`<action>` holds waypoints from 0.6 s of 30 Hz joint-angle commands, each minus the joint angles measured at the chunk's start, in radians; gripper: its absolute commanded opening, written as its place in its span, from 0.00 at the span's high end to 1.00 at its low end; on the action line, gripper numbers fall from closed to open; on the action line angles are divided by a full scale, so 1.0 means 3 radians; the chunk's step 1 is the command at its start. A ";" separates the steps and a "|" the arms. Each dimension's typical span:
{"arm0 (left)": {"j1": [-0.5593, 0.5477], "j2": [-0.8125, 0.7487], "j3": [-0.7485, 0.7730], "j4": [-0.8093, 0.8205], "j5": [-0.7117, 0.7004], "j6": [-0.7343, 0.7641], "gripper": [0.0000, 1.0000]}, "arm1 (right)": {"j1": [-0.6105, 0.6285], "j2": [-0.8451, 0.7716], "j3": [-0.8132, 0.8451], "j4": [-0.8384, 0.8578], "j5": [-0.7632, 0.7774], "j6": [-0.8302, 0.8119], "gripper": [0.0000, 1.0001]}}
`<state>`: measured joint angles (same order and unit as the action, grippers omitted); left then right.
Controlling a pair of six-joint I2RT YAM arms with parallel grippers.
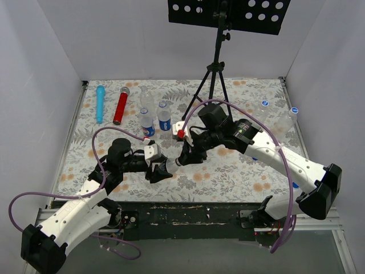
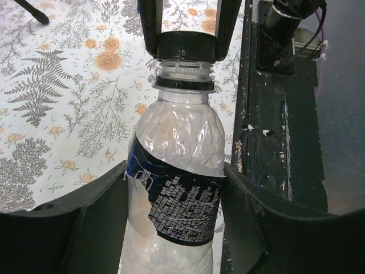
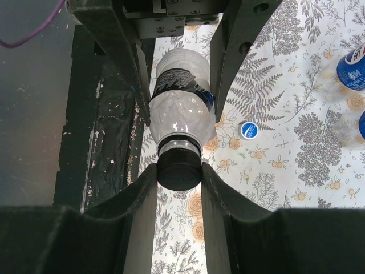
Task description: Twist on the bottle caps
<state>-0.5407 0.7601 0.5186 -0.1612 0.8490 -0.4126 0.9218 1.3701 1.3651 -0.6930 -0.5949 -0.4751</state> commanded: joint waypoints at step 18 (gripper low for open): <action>0.0161 0.0401 0.0373 0.1104 0.1056 -0.0501 1.00 | 0.0021 0.0326 0.0670 -0.0835 -0.0114 -0.1044 0.84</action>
<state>-0.4965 0.8555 0.5362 -0.0170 1.0458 -0.5285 0.9211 1.4227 1.5150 -0.8761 -0.6518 -0.6998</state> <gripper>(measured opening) 0.562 0.388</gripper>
